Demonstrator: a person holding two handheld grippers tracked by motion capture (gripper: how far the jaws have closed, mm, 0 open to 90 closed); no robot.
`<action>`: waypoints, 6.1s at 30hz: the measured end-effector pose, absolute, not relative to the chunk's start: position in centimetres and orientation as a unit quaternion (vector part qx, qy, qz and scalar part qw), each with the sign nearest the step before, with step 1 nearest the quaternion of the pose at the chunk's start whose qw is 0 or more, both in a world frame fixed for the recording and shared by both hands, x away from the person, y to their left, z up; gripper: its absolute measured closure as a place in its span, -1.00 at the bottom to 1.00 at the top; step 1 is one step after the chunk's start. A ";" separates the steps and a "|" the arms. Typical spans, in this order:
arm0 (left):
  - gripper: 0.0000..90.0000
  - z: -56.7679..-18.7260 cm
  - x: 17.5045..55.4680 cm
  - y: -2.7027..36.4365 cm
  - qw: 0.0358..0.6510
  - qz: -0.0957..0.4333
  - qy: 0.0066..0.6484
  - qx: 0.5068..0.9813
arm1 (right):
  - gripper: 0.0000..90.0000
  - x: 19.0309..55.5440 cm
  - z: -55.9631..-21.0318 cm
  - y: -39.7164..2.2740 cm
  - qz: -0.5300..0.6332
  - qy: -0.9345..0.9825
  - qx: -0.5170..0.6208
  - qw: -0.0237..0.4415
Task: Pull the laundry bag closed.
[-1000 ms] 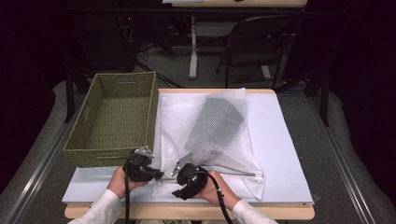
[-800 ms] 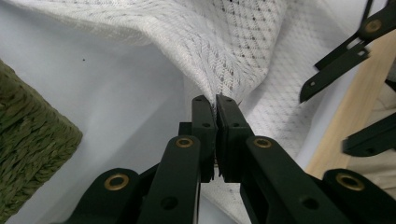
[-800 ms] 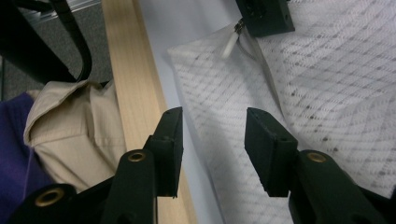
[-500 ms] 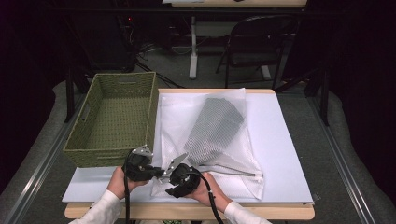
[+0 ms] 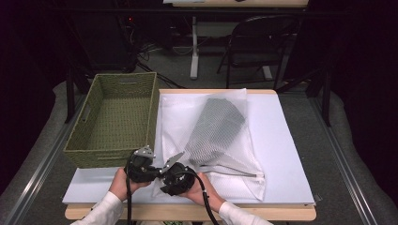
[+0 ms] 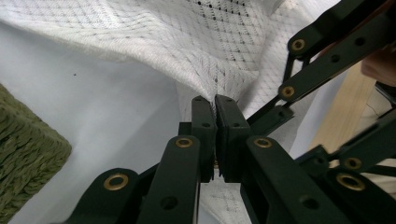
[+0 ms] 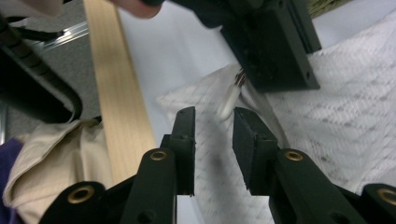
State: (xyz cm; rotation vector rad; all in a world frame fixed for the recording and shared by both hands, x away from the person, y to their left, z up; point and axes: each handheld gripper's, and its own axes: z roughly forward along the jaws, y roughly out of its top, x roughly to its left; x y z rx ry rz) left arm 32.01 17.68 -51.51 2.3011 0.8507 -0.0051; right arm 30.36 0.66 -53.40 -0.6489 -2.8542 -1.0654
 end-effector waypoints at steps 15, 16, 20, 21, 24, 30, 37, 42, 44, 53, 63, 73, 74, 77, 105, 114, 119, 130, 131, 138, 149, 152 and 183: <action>0.82 -51.2 31.8 17.9 0.348 0.002 0.329 0.878 | 0.92 31.0 -53.7 0.4 -0.344 -0.914 -0.216 -0.001; 0.73 -51.1 31.9 18.1 0.351 0.000 0.326 0.878 | 0.92 30.9 -53.6 0.4 -0.343 -0.914 -0.218 0.000; 0.50 -51.1 32.1 18.8 0.360 -0.011 0.336 0.871 | 0.93 30.9 -53.4 0.2 -0.340 -0.916 -0.213 -0.002; 0.48 -51.2 32.2 18.9 0.364 -0.018 0.339 0.868 | 0.93 30.9 -53.4 0.2 -0.339 -0.916 -0.214 -0.003; 0.47 -51.5 32.4 18.9 0.364 -0.034 0.339 0.867 | 0.93 30.9 -53.3 0.1 -0.338 -0.918 -0.209 -0.004; 0.74 -51.8 32.6 18.7 0.380 -0.057 0.334 0.861 | 0.93 30.8 -53.2 -0.2 -0.334 -0.920 -0.203 -0.006; 0.94 -51.6 32.2 18.4 0.386 -0.043 0.339 0.857 | 0.92 30.9 -53.1 -0.5 -0.336 -0.919 -0.204 0.000; 0.95 -51.4 32.1 18.4 0.391 -0.038 0.338 0.855 | 0.89 31.2 -53.1 -0.4 -0.348 -0.915 -0.204 0.006; 0.95 -51.3 31.9 18.3 0.396 -0.038 0.335 0.854 | 0.89 31.2 -53.1 -0.4 -0.348 -0.914 -0.207 0.010; 0.95 -51.2 31.6 18.0 0.386 -0.024 0.316 0.866 | 0.92 31.2 -53.0 -0.4 -0.346 -0.916 -0.201 0.009; 0.96 -51.1 31.4 18.0 0.377 -0.008 0.317 0.870 | 0.93 31.4 -53.2 -0.9 -0.344 -0.919 -0.192 0.015; 0.96 -51.1 31.2 17.8 0.372 -0.004 0.313 0.874 | 0.94 31.6 -53.2 -1.0 -0.337 -0.922 -0.189 0.015; 0.96 -51.1 31.2 17.8 0.371 -0.003 0.313 0.874 | 0.94 31.6 -53.3 -1.0 -0.337 -0.923 -0.186 0.013; 0.97 -51.1 31.2 17.8 0.371 -0.008 0.309 0.876 | 0.94 31.7 -53.3 -1.0 -0.334 -0.923 -0.190 0.014; 0.97 -50.9 31.2 18.3 0.365 0.003 0.311 0.878 | 0.94 32.8 -53.9 -2.1 -0.319 -0.926 -0.201 0.008; 0.97 -51.0 31.4 18.6 0.364 0.000 0.315 0.876 | 0.94 33.1 -54.2 -2.5 -0.309 -0.930 -0.200 0.010; 0.96 -51.0 31.5 18.8 0.361 0.001 0.316 0.877 | 0.94 33.3 -54.2 -2.8 -0.303 -0.932 -0.198 0.010; 0.96 -51.1 31.6 18.9 0.359 0.002 0.322 0.876 | 0.94 33.5 -54.2 -3.3 -0.289 -0.938 -0.192 0.009; 0.96 -51.1 31.6 18.9 0.357 0.003 0.322 0.877 | 0.94 33.5 -54.2 -3.4 -0.288 -0.938 -0.191 0.012; 0.96 -51.1 31.6 19.0 0.355 0.011 0.328 0.875 | 0.94 33.6 -54.1 -3.8 -0.281 -0.941 -0.190 0.011; 0.96 -51.1 31.8 19.3 0.354 0.007 0.329 0.875 | 0.94 33.9 -53.8 -4.7 -0.270 -0.944 -0.192 0.013; 0.96 -51.1 31.8 19.4 0.354 0.007 0.331 0.875 | 0.94 34.0 -53.7 -5.0 -0.268 -0.944 -0.193 0.012; 0.96 -51.3 32.0 19.7 0.345 0.006 0.341 0.874 | 0.94 34.2 -53.2 -7.4 -0.241 -0.948 -0.208 0.002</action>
